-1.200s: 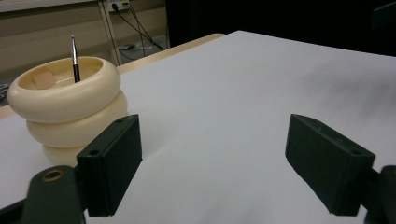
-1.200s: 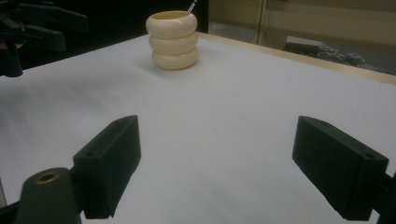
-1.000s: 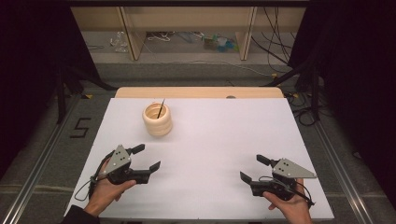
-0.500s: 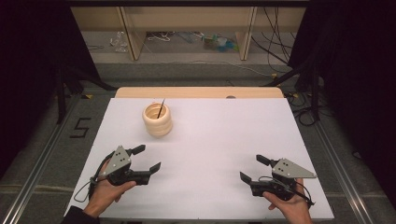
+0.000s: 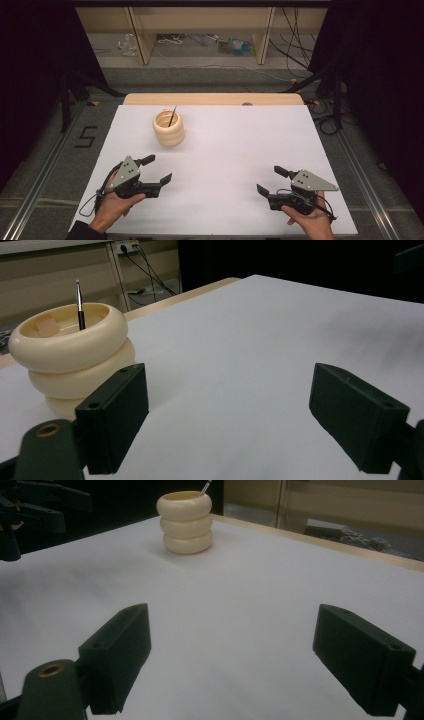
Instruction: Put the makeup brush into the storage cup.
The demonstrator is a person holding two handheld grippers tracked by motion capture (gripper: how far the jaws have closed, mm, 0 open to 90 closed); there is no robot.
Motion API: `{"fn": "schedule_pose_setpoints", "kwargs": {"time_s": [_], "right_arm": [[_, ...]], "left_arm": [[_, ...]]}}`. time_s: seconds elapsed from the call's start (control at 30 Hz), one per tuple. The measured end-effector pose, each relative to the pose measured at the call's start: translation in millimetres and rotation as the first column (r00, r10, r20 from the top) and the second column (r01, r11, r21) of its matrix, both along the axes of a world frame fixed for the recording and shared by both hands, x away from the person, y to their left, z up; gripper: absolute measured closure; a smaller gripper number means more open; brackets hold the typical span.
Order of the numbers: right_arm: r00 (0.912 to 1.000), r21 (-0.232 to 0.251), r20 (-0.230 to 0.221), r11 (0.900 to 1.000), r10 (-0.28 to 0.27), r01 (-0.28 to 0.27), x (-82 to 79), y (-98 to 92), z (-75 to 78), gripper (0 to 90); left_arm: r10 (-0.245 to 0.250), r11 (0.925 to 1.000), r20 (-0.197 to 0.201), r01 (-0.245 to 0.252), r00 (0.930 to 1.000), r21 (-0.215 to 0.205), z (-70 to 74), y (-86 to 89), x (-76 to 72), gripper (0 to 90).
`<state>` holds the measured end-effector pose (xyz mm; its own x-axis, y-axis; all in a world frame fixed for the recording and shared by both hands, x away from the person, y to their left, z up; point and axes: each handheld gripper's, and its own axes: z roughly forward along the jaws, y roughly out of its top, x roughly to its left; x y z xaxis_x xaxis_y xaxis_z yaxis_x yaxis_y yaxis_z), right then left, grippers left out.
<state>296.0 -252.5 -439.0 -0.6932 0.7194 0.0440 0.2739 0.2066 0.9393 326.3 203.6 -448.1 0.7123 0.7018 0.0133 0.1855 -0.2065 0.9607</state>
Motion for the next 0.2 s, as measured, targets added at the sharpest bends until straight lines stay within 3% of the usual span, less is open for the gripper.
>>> {"fn": "schedule_pose_setpoints", "kwargs": {"time_s": [0.2], "right_arm": [[1.0000, 0.000, 0.002, 1.000, -0.001, 0.001, 0.1, 0.0, -0.1, 16.6]], "left_arm": [[0.000, 1.0000, -0.001, 0.000, 1.0000, 0.005, -0.1, -0.1, 0.2, 15.9]]}}
